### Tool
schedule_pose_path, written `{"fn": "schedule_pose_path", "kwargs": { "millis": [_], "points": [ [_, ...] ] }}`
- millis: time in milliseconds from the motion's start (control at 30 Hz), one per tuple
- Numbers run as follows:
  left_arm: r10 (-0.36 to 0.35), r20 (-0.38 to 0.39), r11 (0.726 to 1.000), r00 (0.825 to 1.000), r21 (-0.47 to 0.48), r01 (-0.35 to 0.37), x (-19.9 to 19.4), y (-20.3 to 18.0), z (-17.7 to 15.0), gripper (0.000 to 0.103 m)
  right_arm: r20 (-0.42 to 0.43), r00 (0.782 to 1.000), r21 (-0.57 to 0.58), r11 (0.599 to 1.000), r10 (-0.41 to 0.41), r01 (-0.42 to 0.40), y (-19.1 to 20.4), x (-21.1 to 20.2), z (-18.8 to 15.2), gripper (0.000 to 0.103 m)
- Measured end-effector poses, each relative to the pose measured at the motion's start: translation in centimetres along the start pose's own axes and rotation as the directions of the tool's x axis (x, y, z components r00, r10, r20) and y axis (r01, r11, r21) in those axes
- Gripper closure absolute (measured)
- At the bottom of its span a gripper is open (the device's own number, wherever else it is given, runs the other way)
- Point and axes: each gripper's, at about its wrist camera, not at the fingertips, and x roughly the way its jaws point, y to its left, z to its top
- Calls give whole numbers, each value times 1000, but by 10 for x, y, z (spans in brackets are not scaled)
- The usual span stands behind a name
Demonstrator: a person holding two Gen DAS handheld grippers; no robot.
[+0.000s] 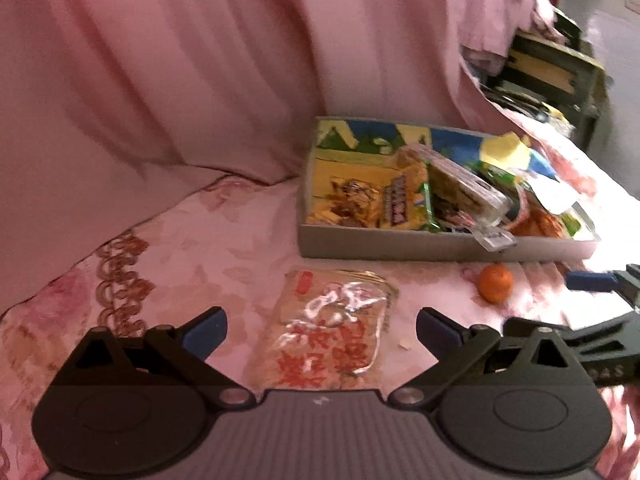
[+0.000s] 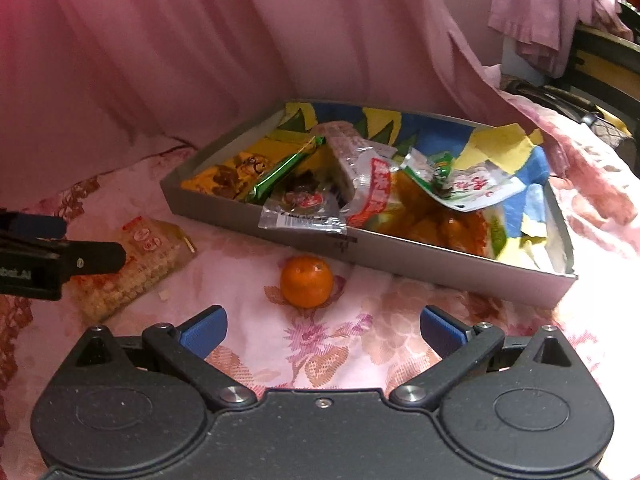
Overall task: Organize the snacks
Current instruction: 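Move left tool to the rice cracker packet while right tool approaches the orange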
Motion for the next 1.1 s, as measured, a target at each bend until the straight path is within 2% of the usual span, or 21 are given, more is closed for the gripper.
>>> {"fn": "schedule_pose_path", "kwargs": {
  "millis": [133,233,433,533,700,867,967,1100],
  "points": [
    [8,-9,996,1000,84,-8,6,-8,-1,0,5,1000,-9,1000,-10,10,0,7,2,1],
    [19,-33,994,999,108,-15,13,-9,-3,0,10,1000,-15,1000,-22,22,0,13,2,1],
    [26,-67,997,997,74,-21,25,-1,-5,0,13,1000,-9,1000,-28,28,-2,22,4,10],
    [11,-79,998,997,58,-6,29,3,-5,1,17,1000,8,1000,6,-6,-4,26,5,14],
    [-3,-94,998,996,69,10,31,1,-6,14,18,1000,9,1000,23,-23,-1,32,7,21],
    [-10,-105,996,994,88,20,29,-3,-6,25,32,999,19,999,42,-43,-1,31,8,34],
    [-20,-122,998,992,58,27,28,-3,-4,26,30,998,13,999,48,-49,1,31,8,43],
    [-35,-146,999,989,31,40,27,-7,-3,26,20,997,-6,998,70,-70,6,31,8,62]
  ]
}}
